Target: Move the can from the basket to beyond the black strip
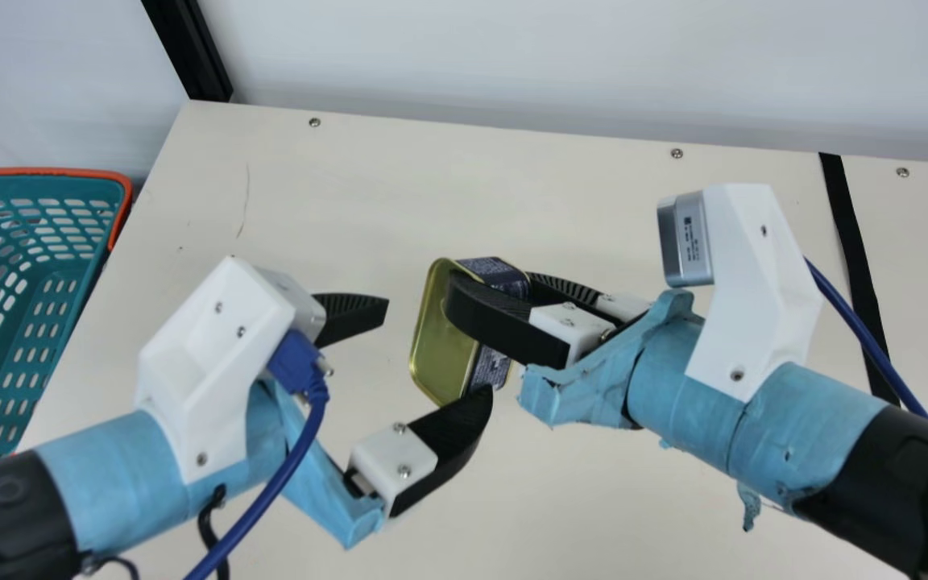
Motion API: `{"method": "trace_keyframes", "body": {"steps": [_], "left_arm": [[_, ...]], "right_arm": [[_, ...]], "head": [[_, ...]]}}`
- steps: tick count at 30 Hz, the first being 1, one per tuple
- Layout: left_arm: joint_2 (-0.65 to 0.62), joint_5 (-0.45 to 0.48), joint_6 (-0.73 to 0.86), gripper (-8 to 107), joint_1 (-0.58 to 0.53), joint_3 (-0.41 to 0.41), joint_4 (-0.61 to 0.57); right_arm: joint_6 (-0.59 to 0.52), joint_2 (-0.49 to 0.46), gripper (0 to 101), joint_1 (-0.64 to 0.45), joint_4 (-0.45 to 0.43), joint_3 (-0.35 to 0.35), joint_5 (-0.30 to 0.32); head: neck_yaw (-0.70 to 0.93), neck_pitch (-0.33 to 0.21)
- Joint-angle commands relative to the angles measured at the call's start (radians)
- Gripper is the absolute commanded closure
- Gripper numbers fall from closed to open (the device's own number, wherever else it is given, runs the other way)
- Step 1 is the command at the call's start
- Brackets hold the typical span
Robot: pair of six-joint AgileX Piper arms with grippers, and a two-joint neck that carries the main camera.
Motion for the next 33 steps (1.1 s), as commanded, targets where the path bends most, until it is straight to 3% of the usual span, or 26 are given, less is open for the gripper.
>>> {"method": "trace_keyframes", "body": {"steps": [1, 6, 10, 23, 33], "left_arm": [[-0.021, 0.019, -0.009, 9, -0.025, 0.006, -0.018], [-0.077, 0.053, -0.013, 9, -0.029, 0.029, -0.048], [-0.130, 0.069, -0.014, 9, 0.029, 0.061, -0.049], [-0.298, 0.049, -0.079, 9, 0.350, 0.154, 0.041], [-0.335, -0.001, -0.109, 9, 0.582, 0.190, 0.124]], "right_arm": [[0.000, 0.000, 101, 0.000, 0.000, 0.000, 0.000], [0.000, 0.000, 101, 0.000, 0.000, 0.000, 0.000], [0.000, 0.000, 101, 0.000, 0.000, 0.000, 0.000], [0.000, 0.000, 101, 0.000, 0.000, 0.000, 0.000], [0.000, 0.000, 101, 0.000, 0.000, 0.000, 0.000]], "head": [[-0.009, -0.001], [-0.009, -0.001], [-0.009, -0.001], [-0.009, -0.001], [-0.009, -0.001]]}}
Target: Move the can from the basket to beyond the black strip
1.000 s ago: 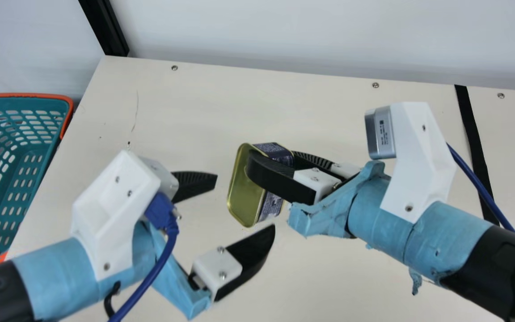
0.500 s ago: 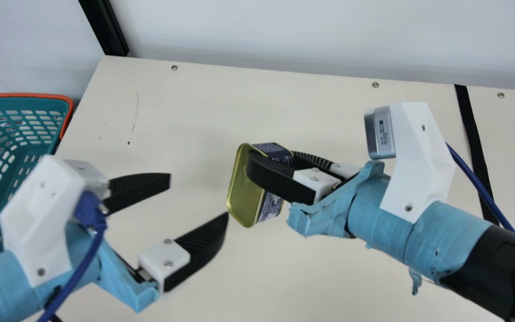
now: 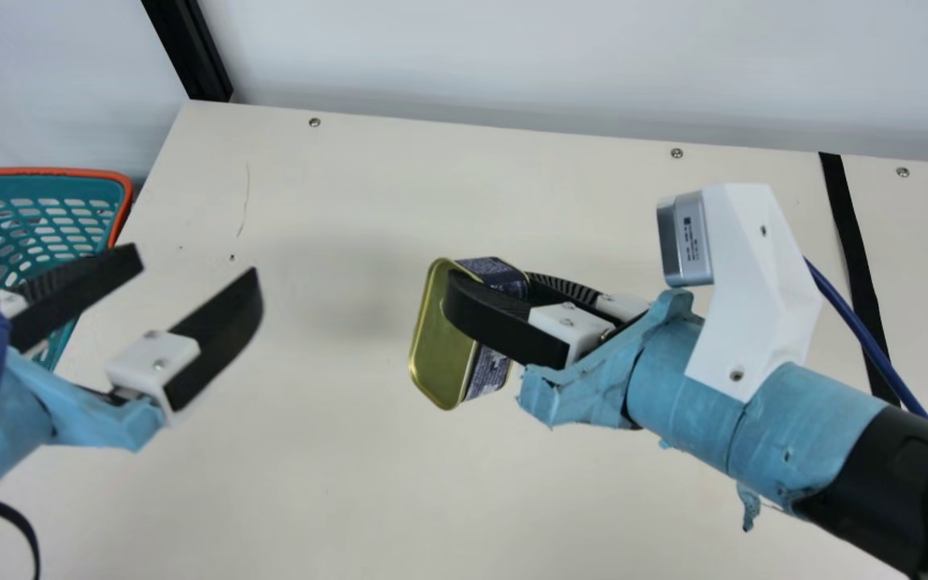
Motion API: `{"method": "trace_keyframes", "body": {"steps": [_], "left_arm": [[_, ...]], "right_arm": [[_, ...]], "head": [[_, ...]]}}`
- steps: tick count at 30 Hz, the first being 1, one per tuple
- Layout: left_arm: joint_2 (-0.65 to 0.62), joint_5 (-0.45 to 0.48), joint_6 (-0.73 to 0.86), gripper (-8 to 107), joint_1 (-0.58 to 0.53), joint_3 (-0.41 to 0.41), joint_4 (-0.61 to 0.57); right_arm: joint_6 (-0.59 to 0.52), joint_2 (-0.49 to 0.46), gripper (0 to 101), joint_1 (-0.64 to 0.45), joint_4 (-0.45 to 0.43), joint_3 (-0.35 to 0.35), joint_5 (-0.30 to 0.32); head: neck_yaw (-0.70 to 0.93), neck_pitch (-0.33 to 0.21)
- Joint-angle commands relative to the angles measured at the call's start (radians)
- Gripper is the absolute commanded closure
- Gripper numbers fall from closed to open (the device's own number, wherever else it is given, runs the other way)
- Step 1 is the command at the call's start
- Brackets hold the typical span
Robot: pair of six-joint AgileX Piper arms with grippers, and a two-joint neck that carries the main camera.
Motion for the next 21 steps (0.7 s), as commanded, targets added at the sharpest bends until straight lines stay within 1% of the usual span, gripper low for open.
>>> {"method": "trace_keyframes", "body": {"steps": [1, 10, 11, 14, 15, 17, 21], "left_arm": [[-0.001, -0.011, -0.001, 9, 0.070, 0.004, 0.017], [-0.027, -0.033, 0.013, 9, 0.249, 0.020, 0.111], [-0.022, -0.037, 0.012, 9, 0.211, 0.017, 0.101], [-0.026, -0.041, 0.012, 9, 0.246, 0.019, 0.112], [-0.026, -0.035, 0.012, 9, 0.248, 0.019, 0.112], [-0.026, -0.042, 0.012, 9, 0.248, 0.019, 0.112], [-0.026, -0.039, 0.012, 9, 0.248, 0.019, 0.112]], "right_arm": [[0.000, 0.000, 101, 0.000, 0.000, 0.000, 0.000], [0.000, 0.000, 101, 0.000, 0.000, 0.000, 0.000], [0.000, 0.000, 101, 0.000, 0.000, 0.000, 0.000], [0.000, 0.000, 101, 0.000, 0.000, 0.000, 0.000], [0.029, -0.004, 101, 0.005, -0.025, -0.006, -0.001], [0.035, -0.003, 101, 0.005, -0.032, -0.007, -0.006], [0.076, -0.002, 101, 0.005, -0.075, -0.016, -0.021]], "head": [[-0.009, -0.001], [-0.009, -0.001], [-0.009, -0.001], [-0.009, -0.001], [-0.009, -0.001], [-0.009, -0.001], [-0.009, -0.001]]}}
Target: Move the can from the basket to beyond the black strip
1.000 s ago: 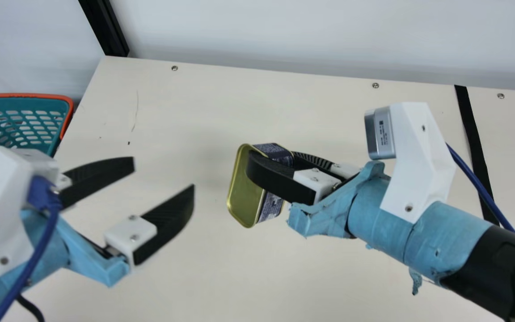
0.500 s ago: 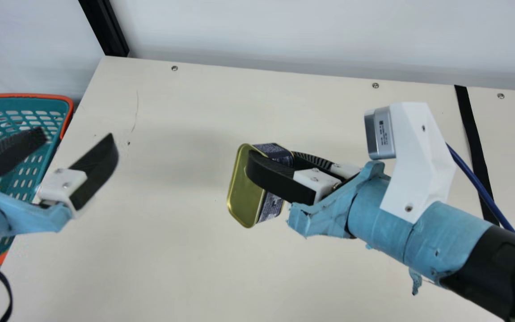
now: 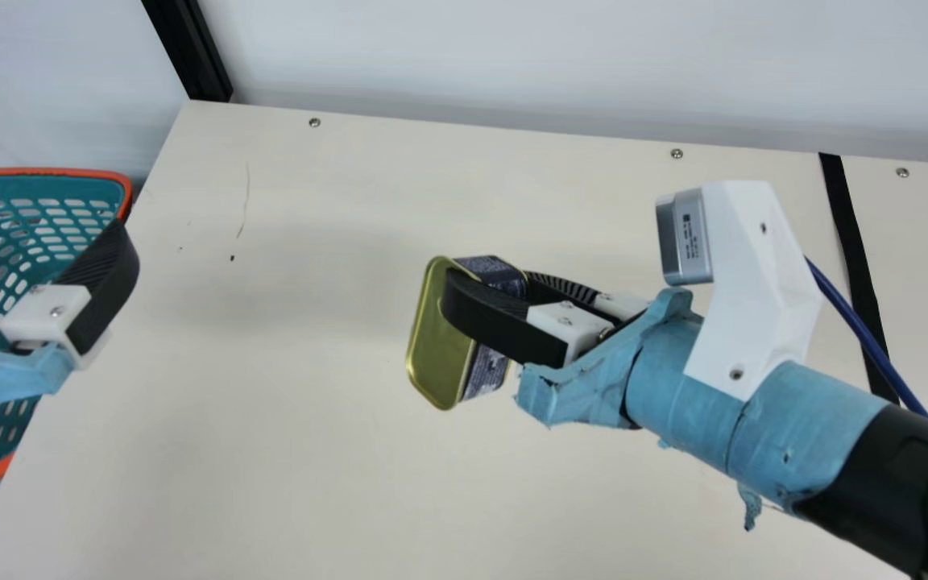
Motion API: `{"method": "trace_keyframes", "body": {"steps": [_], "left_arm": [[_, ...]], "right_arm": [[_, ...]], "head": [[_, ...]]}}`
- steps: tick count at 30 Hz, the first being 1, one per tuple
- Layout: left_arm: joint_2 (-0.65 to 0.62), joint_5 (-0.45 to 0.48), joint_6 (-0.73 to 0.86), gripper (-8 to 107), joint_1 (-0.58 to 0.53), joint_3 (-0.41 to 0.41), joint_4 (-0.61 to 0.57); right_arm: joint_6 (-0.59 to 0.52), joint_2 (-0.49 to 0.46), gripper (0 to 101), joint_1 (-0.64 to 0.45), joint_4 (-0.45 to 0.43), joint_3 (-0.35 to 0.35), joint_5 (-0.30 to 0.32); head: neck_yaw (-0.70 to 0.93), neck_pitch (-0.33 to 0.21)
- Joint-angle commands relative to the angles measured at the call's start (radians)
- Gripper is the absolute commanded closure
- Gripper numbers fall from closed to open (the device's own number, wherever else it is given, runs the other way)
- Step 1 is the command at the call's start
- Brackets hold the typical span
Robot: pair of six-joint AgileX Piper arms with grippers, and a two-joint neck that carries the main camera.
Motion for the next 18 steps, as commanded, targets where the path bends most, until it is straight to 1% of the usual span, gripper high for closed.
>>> {"method": "trace_keyframes", "body": {"steps": [1, 5, 9, 13, 18], "left_arm": [[0.000, 0.000, 0.000, 9, 0.000, 0.000, 0.000], [0.000, -0.003, 0.000, 9, 0.000, 0.000, 0.000], [0.000, -0.002, 0.000, 9, 0.000, 0.000, 0.000], [0.000, -0.002, 0.000, 9, 0.000, 0.000, 0.000], [0.000, -0.002, 0.000, 9, 0.000, 0.000, 0.000]], "right_arm": [[0.024, -0.001, 101, 0.000, -0.020, -0.005, -0.014], [0.058, 0.000, 101, -0.002, -0.057, -0.012, -0.034], [0.104, 0.003, 101, -0.024, -0.109, -0.014, -0.067], [0.158, 0.005, 101, -0.056, -0.183, -0.011, -0.103], [0.230, 0.002, 101, -0.118, -0.284, -0.007, -0.122]], "head": [[-0.009, -0.001], [-0.012, 0.000], [-0.031, -0.002], [-0.062, -0.004], [-0.107, -0.006]]}}
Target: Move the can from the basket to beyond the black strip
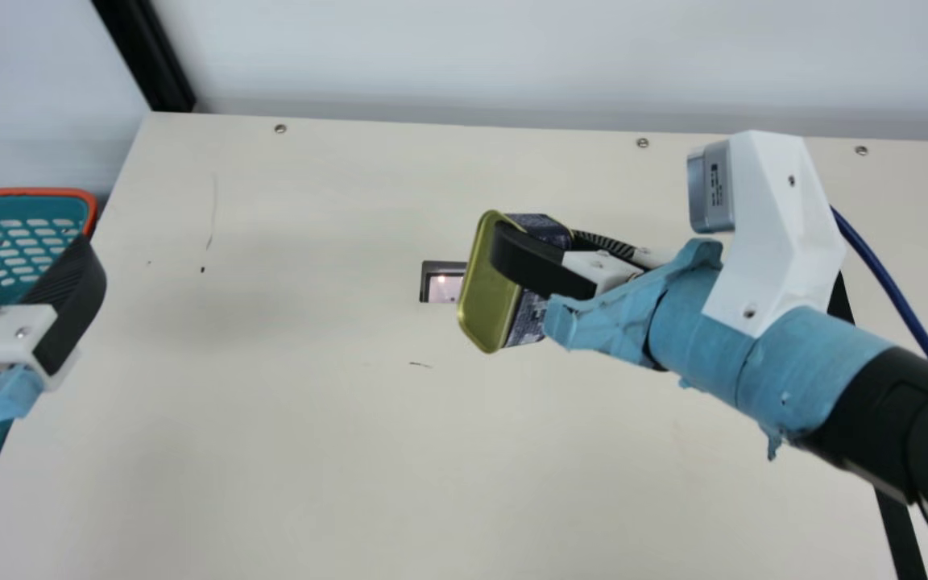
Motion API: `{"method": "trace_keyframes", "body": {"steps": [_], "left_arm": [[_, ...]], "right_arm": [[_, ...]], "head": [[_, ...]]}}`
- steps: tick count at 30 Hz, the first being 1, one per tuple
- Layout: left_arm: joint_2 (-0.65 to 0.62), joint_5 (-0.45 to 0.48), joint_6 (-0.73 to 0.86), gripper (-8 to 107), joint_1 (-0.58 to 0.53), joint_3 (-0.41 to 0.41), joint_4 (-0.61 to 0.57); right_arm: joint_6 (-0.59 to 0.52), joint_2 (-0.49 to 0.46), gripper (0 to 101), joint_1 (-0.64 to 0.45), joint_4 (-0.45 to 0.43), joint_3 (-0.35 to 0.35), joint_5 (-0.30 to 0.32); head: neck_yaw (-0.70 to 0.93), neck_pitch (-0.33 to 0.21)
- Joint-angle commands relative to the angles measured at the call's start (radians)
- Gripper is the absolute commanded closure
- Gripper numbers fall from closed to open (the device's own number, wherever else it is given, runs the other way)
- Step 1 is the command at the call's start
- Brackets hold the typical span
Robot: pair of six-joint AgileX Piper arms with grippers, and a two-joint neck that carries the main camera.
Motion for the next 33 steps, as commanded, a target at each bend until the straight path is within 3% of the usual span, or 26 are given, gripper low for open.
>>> {"method": "trace_keyframes", "body": {"steps": [1, 19, 33], "left_arm": [[0.000, 0.000, 0.000, 9, 0.000, 0.000, 0.000], [0.000, 0.000, 0.000, 9, 0.000, 0.000, 0.000], [0.000, 0.000, 0.000, 9, 0.000, 0.000, 0.000]], "right_arm": [[0.037, -0.002, 101, -0.032, -0.066, 0.002, -0.010], [0.242, -0.075, 101, -0.340, -0.392, -0.007, 0.065], [0.183, -0.075, 101, -0.633, -0.556, -0.053, 0.145]], "head": [[-0.023, -0.007], [-0.172, -0.012], [-0.228, -0.009]]}}
